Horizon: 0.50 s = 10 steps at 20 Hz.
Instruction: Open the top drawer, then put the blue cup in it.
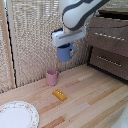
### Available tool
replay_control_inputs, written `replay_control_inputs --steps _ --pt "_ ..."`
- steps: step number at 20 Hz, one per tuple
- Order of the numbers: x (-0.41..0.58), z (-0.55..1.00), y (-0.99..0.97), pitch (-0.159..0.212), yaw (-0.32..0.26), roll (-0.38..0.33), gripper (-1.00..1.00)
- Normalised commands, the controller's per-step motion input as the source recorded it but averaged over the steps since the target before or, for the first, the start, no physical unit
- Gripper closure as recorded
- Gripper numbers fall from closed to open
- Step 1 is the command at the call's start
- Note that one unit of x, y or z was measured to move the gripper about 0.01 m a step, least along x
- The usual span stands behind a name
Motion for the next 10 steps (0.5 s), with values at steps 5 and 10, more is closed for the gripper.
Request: replay_control_inputs --steps 5,10 --pt "0.162 0.79 0.0 0.043 -0.332 -0.067 1.0" --pt "0.177 0.79 0.0 0.05 -0.332 -0.074 1.0"
